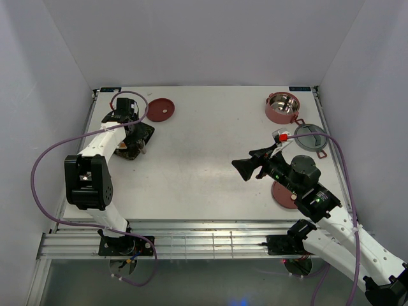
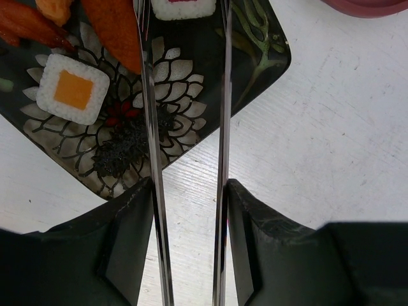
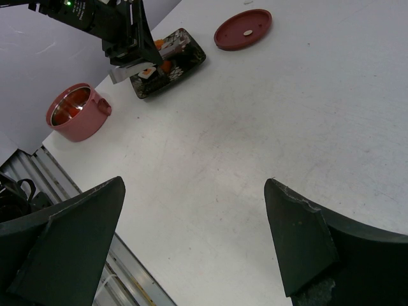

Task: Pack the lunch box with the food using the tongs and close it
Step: Pick up the fake food from the plate.

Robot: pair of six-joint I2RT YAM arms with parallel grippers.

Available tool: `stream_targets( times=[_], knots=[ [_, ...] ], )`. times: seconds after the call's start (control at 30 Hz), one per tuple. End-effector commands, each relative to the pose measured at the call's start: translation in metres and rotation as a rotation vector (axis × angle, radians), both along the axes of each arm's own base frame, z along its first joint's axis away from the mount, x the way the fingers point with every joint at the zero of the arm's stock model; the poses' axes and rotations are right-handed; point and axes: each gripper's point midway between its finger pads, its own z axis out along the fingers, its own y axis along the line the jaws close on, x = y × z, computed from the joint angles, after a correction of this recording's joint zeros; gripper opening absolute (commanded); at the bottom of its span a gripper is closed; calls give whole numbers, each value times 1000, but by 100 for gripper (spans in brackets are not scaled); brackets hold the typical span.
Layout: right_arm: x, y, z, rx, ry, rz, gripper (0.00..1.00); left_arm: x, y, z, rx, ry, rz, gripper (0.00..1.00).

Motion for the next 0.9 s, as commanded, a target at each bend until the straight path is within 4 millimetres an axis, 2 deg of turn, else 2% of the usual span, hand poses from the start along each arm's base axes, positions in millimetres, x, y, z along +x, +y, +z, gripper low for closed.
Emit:
stream_targets(
  times=[0.0,0.23,0.43,0.6,0.73,0.87],
  knots=[
    [2,-1,11,12,-46,-9,95,8,-5,19,-13,-56,-13,57],
    [2,-1,10,13,-44,-6,95,4,-3,29,-12,-78,-6,42],
    [1,0,13,17,-49,0,95,-3,2,64,1,-139,18,33],
    [0,0,13,22,-48,3,95,-12,7,104,14,-211,45,29],
    [-1,1,13,24,-46,14,95,-33,20,129,54,-233,106,25],
    [-3,3,13,30,-46,26,95,-60,40,135,121,-212,192,13]
  ],
)
